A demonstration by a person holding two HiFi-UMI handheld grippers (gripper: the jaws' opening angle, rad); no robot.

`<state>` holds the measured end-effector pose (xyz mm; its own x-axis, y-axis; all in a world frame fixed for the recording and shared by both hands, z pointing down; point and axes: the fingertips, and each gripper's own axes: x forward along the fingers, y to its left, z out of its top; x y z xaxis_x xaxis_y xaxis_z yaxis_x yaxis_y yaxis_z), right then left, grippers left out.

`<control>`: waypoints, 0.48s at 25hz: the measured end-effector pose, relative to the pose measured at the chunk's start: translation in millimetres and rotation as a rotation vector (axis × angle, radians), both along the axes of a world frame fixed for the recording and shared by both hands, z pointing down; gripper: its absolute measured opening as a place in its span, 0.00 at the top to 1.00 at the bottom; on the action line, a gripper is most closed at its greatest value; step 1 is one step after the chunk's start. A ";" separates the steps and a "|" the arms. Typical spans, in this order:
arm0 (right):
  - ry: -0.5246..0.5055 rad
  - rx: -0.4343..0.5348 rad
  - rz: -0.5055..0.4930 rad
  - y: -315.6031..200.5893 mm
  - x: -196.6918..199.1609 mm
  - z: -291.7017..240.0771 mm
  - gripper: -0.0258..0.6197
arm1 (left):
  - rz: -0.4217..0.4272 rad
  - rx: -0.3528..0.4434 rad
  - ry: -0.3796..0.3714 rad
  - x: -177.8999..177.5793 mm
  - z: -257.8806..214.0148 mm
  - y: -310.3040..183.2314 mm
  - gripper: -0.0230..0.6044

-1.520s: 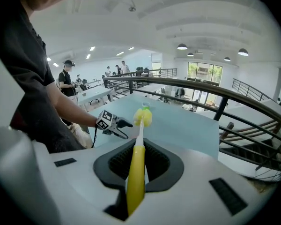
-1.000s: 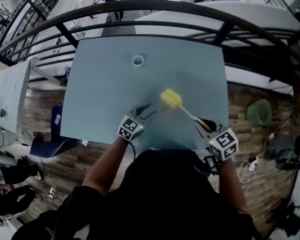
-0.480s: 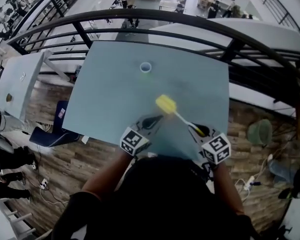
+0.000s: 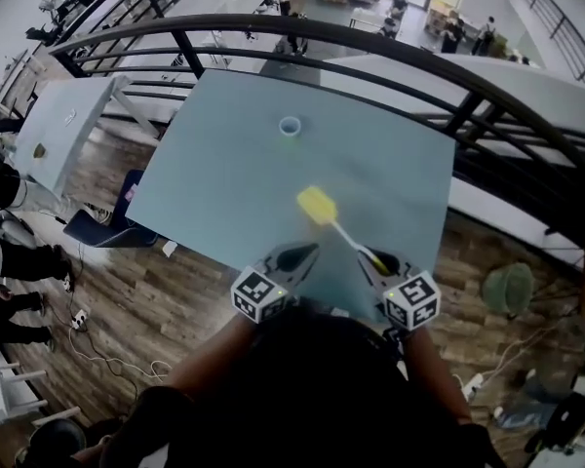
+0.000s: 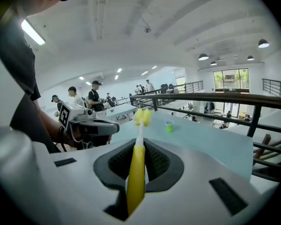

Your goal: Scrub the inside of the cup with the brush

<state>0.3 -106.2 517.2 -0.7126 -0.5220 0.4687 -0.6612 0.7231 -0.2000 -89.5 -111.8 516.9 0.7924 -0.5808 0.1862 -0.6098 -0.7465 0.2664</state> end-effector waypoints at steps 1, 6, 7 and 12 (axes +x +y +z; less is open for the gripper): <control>-0.020 -0.015 -0.011 3.2 5.3 2.4 0.90 | -0.017 -0.009 -0.001 5.4 2.3 7.5 0.97; -0.086 -0.086 -0.074 9.0 20.5 23.1 0.90 | -0.134 -0.002 -0.036 7.0 -8.0 26.7 0.97; -0.087 -0.089 -0.084 9.4 20.6 26.0 0.90 | -0.166 -0.008 -0.040 1.6 -10.9 30.6 0.97; -0.118 -0.077 -0.145 21.5 15.7 25.4 0.90 | -0.357 -0.064 -0.067 -33.2 -8.1 50.7 0.97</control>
<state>16.0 -84.8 542.6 -0.8301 -0.3756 0.4123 -0.5199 0.7885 -0.3286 -122.7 -61.1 508.8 0.5271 -0.8038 0.2760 -0.8463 -0.4669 0.2566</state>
